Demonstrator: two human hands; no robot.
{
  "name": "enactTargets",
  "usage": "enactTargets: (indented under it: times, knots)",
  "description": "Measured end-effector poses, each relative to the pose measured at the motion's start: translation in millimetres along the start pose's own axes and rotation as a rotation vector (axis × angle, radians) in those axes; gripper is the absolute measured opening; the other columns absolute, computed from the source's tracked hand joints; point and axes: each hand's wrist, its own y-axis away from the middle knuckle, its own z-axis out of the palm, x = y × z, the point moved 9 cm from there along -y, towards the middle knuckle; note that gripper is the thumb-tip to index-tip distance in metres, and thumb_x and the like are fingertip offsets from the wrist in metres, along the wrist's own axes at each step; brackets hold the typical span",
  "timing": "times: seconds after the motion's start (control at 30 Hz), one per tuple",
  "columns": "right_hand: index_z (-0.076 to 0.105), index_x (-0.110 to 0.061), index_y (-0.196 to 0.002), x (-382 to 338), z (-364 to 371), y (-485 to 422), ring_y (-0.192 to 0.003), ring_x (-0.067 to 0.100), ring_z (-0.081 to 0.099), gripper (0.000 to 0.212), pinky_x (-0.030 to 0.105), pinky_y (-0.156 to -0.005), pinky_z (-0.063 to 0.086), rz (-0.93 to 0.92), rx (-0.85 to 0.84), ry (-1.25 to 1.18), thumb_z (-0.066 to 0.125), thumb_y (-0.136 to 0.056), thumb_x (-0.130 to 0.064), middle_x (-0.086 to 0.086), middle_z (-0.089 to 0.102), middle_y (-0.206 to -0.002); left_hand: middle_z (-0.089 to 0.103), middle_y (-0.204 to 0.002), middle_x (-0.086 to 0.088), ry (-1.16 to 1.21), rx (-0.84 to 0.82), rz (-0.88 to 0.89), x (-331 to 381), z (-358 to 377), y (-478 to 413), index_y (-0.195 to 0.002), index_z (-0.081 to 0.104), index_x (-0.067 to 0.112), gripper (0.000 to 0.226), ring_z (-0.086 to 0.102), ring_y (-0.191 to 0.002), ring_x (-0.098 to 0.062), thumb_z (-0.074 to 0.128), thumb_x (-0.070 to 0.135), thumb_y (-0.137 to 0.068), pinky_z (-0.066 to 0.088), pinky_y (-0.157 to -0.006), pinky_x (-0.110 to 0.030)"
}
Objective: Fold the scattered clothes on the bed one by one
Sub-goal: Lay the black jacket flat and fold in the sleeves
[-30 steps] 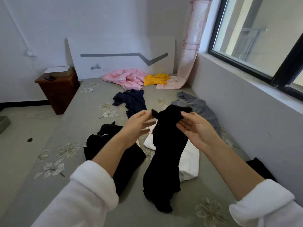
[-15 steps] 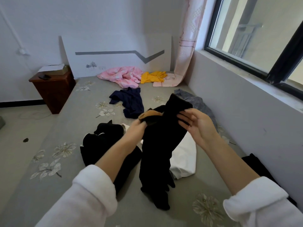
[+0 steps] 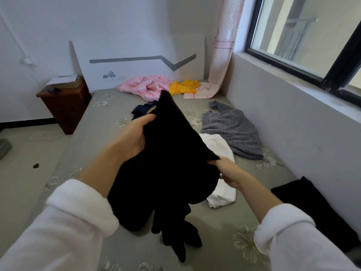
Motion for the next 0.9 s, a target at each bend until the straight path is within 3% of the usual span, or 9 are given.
enactTargets:
  times: [0.07,0.2,0.27,0.37,0.47,0.57,0.67,0.8,0.9]
  knots:
    - [0.066,-0.015,-0.099,-14.0,-20.2,-3.3,-0.080,0.018,0.054,0.016,0.025,-0.064,0.039,-0.075,0.068,-0.018,0.052,-0.095,-0.008,0.006,0.062,-0.087,0.069,-0.084,0.001,-0.186,0.078,0.028,7.8,-32.0,6.2,-0.102,0.064,0.022,0.022,0.065,-0.072,-0.012,0.043,0.029,-0.099,0.052,-0.062,-0.026]
    - [0.064,-0.020,-0.081,-56.5,-51.8,3.6,-0.053,0.004,0.048,0.019,0.017,-0.050,0.036,-0.285,0.201,0.248,0.054,-0.096,-0.014,-0.005,0.055,-0.063,0.065,-0.105,0.000,-0.746,0.087,0.146,17.0,-70.5,17.1,-0.107,0.061,0.036,0.024,0.061,-0.096,-0.019,0.037,0.033,-0.102,0.044,-0.080,-0.033]
    - [0.057,-0.020,-0.068,-66.1,-58.1,1.9,-0.052,0.009,0.044,0.030,0.025,-0.052,0.031,-0.306,0.253,0.407,0.052,-0.097,-0.027,-0.005,0.050,-0.059,0.067,-0.109,-0.002,-0.837,0.081,0.246,20.2,-73.6,22.1,-0.118,0.061,0.030,0.028,0.061,-0.102,-0.019,0.037,0.027,-0.103,0.044,-0.085,-0.030]
    - [0.042,-0.016,-0.061,-61.1,-59.7,-2.7,-0.054,0.016,0.041,0.048,0.030,-0.053,0.027,-0.195,0.261,0.499,0.049,-0.094,-0.050,0.001,0.045,-0.059,0.068,-0.099,-0.007,-0.811,0.098,0.315,23.8,-72.9,27.5,-0.119,0.063,0.022,0.029,0.063,-0.086,-0.020,0.040,0.023,-0.102,0.045,-0.070,-0.019]
    - [0.046,-0.015,-0.058,-59.2,-55.9,2.6,-0.043,0.012,0.044,0.055,0.025,-0.047,0.031,-0.049,0.124,0.611,0.060,-0.082,-0.062,0.000,0.047,-0.053,0.065,-0.080,-0.004,-0.777,0.145,0.246,26.3,-91.0,31.6,-0.108,0.067,0.030,0.023,0.056,-0.064,-0.012,0.046,0.028,-0.099,0.039,-0.048,-0.012]
    - [0.069,-0.009,-0.068,-54.7,-47.9,21.1,-0.051,0.009,0.059,0.057,0.019,-0.050,0.044,0.113,-0.215,0.704,0.076,-0.063,-0.065,-0.001,0.064,-0.063,0.070,-0.088,-0.015,-0.840,0.098,0.121,27.2,-114.3,37.9,-0.096,0.073,0.026,0.019,0.061,-0.074,-0.026,0.060,0.038,-0.089,0.044,-0.060,-0.023]
    - [0.073,-0.011,-0.079,-51.4,-45.9,35.2,-0.067,0.016,0.070,0.041,0.022,-0.058,0.052,0.245,-0.398,0.744,0.089,-0.058,-0.042,0.005,0.074,-0.080,0.071,-0.085,-0.008,-1.021,-0.055,-0.026,20.6,-122.8,39.3,-0.088,0.074,0.023,0.022,0.067,-0.075,-0.023,0.069,0.042,-0.078,0.046,-0.068,-0.029]
    - [0.051,-0.015,-0.067,-58.7,-60.0,4.8,-0.068,0.018,0.056,0.032,0.023,-0.055,0.040,0.153,-0.114,1.508,0.081,-0.072,-0.026,-0.001,0.058,-0.074,0.070,-0.079,-0.004,-1.429,-0.185,-0.233,-9.6,-134.5,20.5,-0.080,0.068,0.016,0.014,0.067,-0.071,-0.016,0.081,0.017,-0.074,0.047,-0.064,-0.022]
    - [0.043,-0.009,-0.081,-64.3,-74.2,-14.1,-0.082,0.027,0.051,0.018,0.031,-0.068,0.041,0.051,0.228,1.533,0.058,-0.087,-0.016,0.011,0.057,-0.098,0.064,-0.076,-0.009,-1.699,0.053,-0.184,-11.6,-158.8,-7.4,-0.067,0.058,0.014,0.019,0.057,-0.069,-0.022,0.072,0.014,-0.079,0.040,-0.060,-0.028]
